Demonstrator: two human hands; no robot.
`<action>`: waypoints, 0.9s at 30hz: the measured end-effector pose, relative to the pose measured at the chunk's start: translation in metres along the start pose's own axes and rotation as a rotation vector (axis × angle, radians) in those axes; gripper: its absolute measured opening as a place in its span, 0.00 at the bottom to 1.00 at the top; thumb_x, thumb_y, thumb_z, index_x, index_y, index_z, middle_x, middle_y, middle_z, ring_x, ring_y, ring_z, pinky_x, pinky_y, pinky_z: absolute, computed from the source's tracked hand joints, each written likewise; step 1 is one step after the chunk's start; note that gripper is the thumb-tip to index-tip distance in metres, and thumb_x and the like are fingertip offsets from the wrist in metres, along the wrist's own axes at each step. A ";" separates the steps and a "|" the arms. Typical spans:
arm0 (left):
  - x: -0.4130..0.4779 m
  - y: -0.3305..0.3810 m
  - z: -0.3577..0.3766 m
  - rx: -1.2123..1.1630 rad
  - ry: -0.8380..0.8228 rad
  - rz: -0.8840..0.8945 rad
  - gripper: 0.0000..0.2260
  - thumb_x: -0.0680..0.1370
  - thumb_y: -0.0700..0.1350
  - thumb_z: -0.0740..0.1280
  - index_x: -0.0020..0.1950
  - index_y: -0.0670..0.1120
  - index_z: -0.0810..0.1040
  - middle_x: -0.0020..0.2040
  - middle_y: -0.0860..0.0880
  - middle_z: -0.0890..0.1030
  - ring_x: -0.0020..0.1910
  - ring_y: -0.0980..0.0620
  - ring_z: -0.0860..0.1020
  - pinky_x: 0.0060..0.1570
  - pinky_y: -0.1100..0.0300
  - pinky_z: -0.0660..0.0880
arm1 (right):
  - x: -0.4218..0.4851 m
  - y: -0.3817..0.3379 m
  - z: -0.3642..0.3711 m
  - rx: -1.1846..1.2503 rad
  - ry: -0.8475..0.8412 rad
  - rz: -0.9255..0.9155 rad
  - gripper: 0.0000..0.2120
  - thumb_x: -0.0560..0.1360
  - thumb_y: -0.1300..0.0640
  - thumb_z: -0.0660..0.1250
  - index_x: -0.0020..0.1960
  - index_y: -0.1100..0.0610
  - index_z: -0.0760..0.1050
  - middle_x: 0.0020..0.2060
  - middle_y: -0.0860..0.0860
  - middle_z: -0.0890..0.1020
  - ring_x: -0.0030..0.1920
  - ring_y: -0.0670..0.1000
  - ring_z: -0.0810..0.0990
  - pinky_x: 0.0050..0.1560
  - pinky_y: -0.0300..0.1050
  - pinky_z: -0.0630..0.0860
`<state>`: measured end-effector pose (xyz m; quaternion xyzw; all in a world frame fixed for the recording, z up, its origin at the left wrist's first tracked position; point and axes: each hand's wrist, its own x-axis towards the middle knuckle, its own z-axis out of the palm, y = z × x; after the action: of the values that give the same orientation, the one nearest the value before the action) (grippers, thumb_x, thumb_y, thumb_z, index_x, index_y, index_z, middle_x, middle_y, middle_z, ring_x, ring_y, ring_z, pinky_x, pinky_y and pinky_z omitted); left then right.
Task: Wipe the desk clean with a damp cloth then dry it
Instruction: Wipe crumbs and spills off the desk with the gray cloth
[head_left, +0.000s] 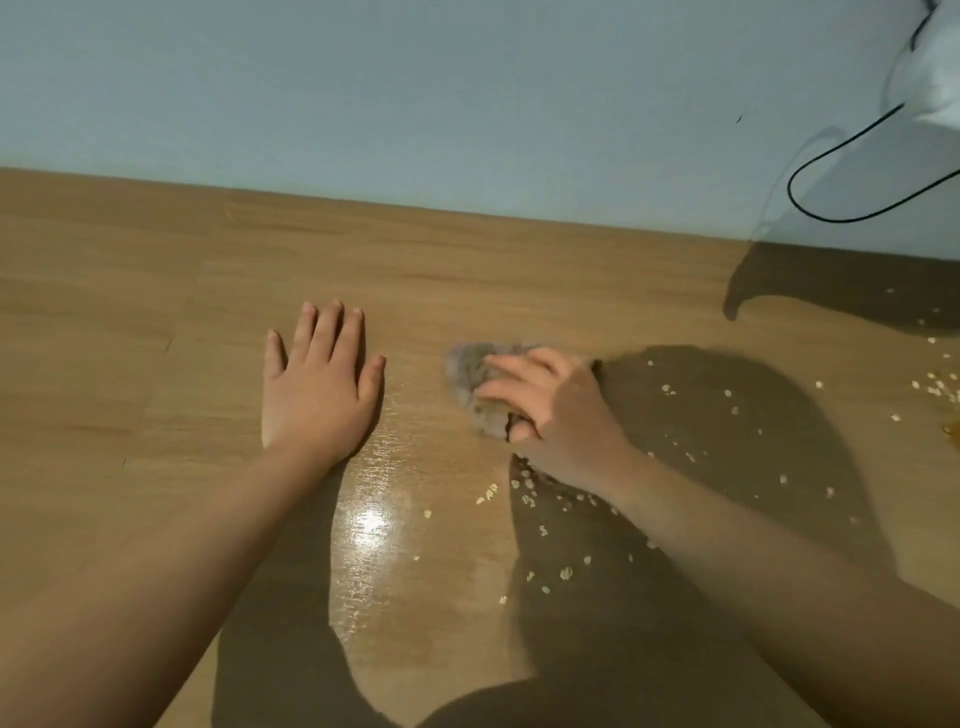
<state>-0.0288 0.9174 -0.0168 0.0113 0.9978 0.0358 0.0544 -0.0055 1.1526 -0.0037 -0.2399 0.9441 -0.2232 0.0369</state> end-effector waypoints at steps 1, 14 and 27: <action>-0.002 0.001 0.000 -0.008 0.007 0.010 0.24 0.81 0.54 0.46 0.76 0.47 0.54 0.77 0.48 0.54 0.76 0.48 0.47 0.72 0.46 0.44 | -0.015 -0.008 0.002 0.025 -0.065 -0.066 0.18 0.70 0.58 0.62 0.57 0.49 0.79 0.61 0.49 0.77 0.59 0.58 0.72 0.60 0.58 0.64; -0.089 -0.013 0.012 0.039 0.003 0.352 0.25 0.79 0.53 0.49 0.72 0.43 0.65 0.71 0.44 0.68 0.71 0.43 0.63 0.67 0.46 0.53 | -0.062 -0.043 0.013 0.122 -0.169 -0.046 0.20 0.72 0.61 0.62 0.61 0.47 0.77 0.67 0.46 0.72 0.67 0.52 0.62 0.67 0.56 0.53; -0.118 -0.037 0.013 0.017 0.011 0.419 0.23 0.80 0.52 0.49 0.71 0.45 0.66 0.71 0.46 0.68 0.72 0.48 0.58 0.68 0.49 0.52 | -0.083 -0.082 0.021 0.126 -0.160 0.053 0.22 0.68 0.43 0.56 0.60 0.44 0.75 0.68 0.41 0.69 0.66 0.47 0.60 0.66 0.48 0.52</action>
<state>0.0889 0.8779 -0.0200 0.2190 0.9741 0.0381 0.0403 0.1071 1.1187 0.0109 -0.2290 0.9283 -0.2611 0.1330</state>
